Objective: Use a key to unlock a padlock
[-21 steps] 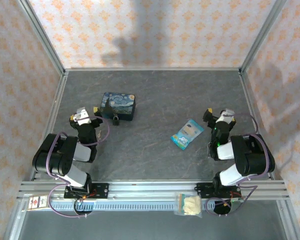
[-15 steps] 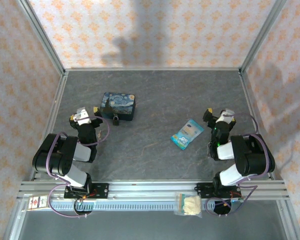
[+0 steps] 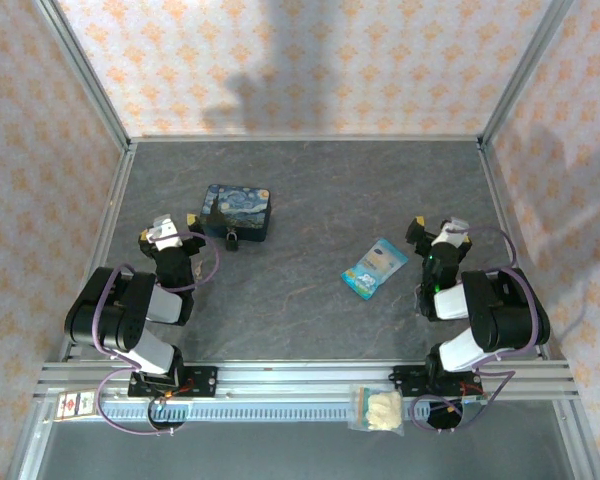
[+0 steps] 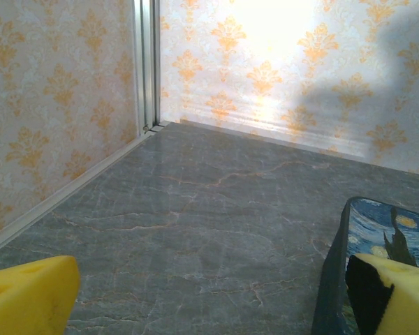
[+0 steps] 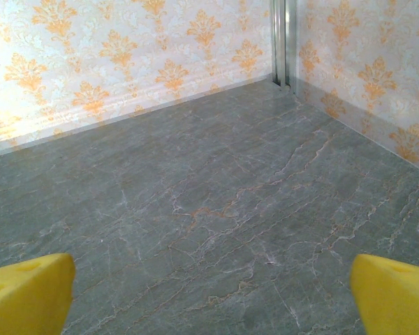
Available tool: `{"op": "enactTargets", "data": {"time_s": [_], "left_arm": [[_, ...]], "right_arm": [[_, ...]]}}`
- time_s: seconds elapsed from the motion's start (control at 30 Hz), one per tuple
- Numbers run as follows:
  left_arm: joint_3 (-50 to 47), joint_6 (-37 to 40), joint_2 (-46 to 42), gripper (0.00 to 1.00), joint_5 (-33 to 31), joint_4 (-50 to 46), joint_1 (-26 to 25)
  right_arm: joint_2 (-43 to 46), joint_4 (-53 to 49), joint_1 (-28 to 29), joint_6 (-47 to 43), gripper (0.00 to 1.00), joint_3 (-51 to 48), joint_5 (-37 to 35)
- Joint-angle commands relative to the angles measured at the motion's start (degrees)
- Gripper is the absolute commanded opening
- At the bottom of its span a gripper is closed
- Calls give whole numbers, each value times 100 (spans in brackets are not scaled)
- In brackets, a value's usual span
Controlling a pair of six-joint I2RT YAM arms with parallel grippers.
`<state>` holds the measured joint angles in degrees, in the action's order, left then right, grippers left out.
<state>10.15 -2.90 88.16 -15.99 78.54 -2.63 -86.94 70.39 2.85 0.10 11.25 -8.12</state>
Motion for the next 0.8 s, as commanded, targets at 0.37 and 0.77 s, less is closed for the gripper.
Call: {"op": "enactTargets", "data": {"time_s": [0.37,0.77], "left_arm": [[127,12,-2,99,380,-97,149],[991,-91,-1176,99,44,-2522,26]], "right_arm": [[170,-108,77,-99,100,221,-84],[1255,-2970,485,405,100,1275,-253]]}}
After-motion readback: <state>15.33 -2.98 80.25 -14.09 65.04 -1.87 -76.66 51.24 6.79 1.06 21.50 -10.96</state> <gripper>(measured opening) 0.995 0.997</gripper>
